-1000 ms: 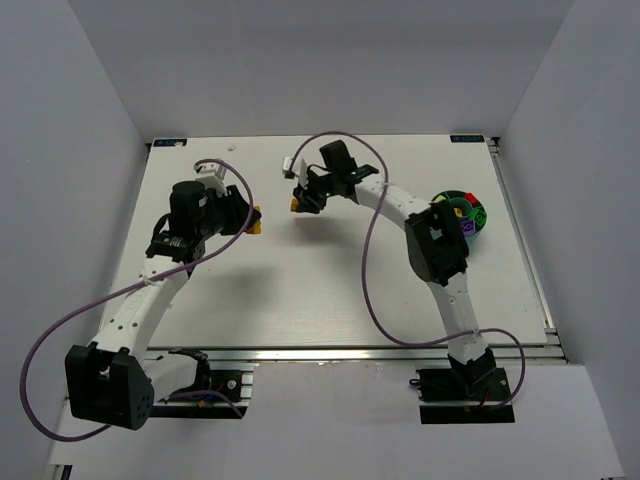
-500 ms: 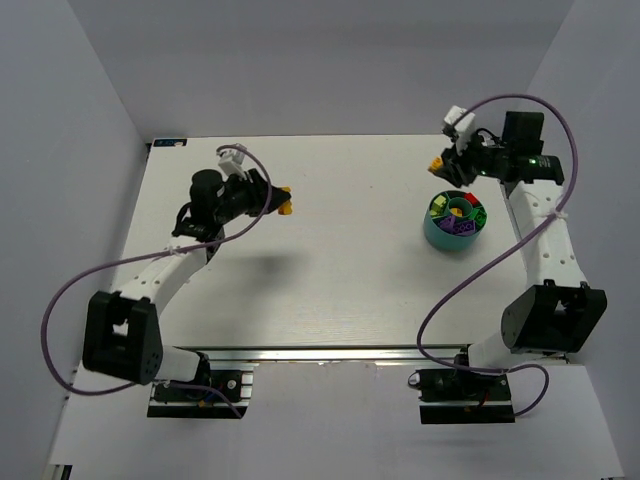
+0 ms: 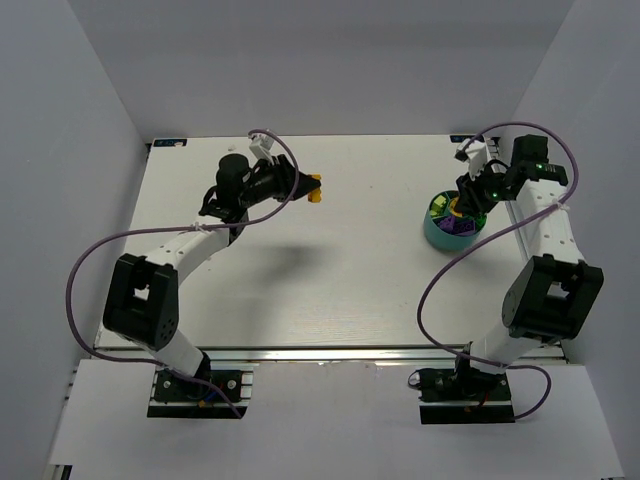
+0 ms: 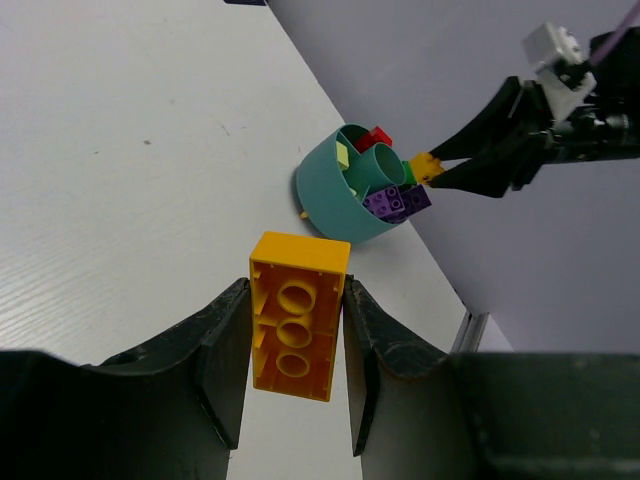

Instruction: Sort the legos into containers by color

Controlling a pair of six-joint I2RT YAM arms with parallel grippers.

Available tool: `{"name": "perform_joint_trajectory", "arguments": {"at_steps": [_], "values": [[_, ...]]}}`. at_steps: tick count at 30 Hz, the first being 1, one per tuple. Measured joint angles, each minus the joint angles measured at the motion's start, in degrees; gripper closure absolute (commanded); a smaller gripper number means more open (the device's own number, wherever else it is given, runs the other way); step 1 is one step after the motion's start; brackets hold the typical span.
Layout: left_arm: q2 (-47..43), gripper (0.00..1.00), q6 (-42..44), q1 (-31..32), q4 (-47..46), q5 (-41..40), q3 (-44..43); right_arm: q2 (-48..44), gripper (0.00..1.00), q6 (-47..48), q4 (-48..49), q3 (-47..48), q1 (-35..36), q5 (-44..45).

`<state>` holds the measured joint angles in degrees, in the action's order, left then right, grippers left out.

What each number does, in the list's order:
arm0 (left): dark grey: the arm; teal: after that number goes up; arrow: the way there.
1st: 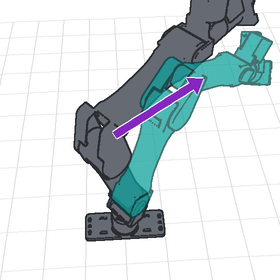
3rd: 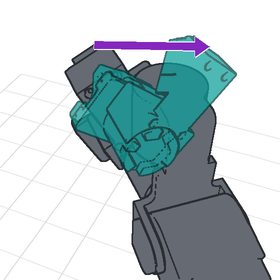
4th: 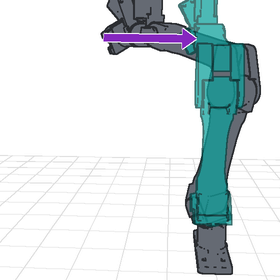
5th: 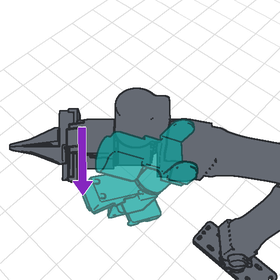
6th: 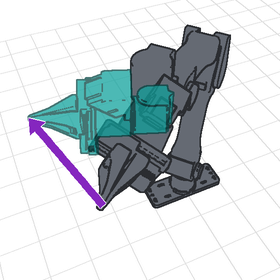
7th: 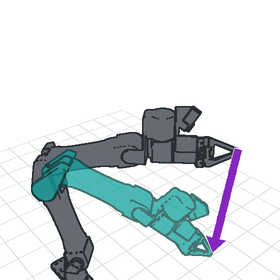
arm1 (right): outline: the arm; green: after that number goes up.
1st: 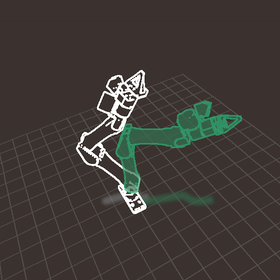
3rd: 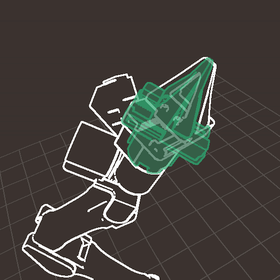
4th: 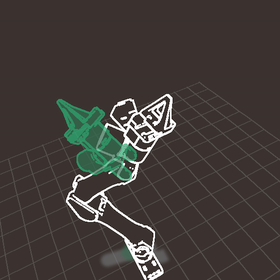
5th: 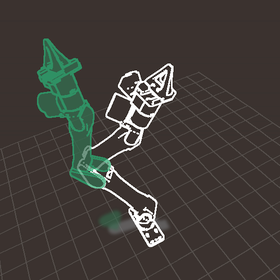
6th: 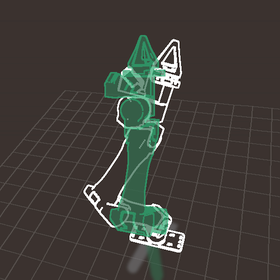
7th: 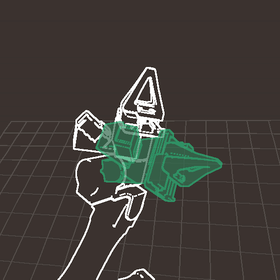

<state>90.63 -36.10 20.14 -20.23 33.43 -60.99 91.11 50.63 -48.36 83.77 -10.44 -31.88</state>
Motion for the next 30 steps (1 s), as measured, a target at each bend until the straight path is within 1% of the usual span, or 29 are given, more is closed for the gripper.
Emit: {"name": "perform_joint_trajectory", "arguments": {"at_steps": [7,12,14,17,18,19,21,23,26,27,30], "values": [[4.83,1.0,-3.17,3.41,-5.22,0.55,-2.93,5.57,0.96,-1.16,1.92,0.09,-0.02,3.06],[8.37,1.0,-5.35,5.64,-8.2,0.94,-6.03,6.62,0.91,-2.21,3.87,0.09,-0.11,4.61],[9.81,1.0,-6.08,6.4,-9.27,1.16,-7.58,6.62,0.87,-2.45,4.55,0.11,-0.11,4.96],[12.09,1.0,-7.41,7.39,-11.06,1.7,-9.99,6.67,0.73,-2.69,5.46,0.11,-0.11,5.27],[12.92,1.0,-7.74,7.65,-11.58,1.81,-10.84,6.67,0.71,-2.75,5.62,0.11,-0.11,5.38],[13.7,1.0,-8.13,7.93,-12.02,1.92,-11.65,6.67,0.64,-2.91,5.86,0.11,-0.11,5.49],[15.17,1.0,-9.03,8.52,-13.22,2.16,-12.96,6.71,0.58,-3.34,6.45,0.11,-0.11,5.88],[16.55,1.0,-10.03,9.03,-14.4,2.45,-13.99,6.78,0.47,-3.76,6.8,0.11,-0.22,6.14],[18.58,1.0,-11.67,9.75,-16.13,2.8,-15.43,6.78,0.43,-4.0,7.34,0.11,-0.52,6.4],[18.93,1.0,-12.04,9.92,-16.44,2.86,-15.65,6.78,0.39,-4.11,7.65,0.11,-0.63,6.43],[19.96,1.0,-13.25,10.38,-17.86,3.08,-15.98,6.78,0.35,-4.31,8.07,0.11,-0.85,6.43]]}}
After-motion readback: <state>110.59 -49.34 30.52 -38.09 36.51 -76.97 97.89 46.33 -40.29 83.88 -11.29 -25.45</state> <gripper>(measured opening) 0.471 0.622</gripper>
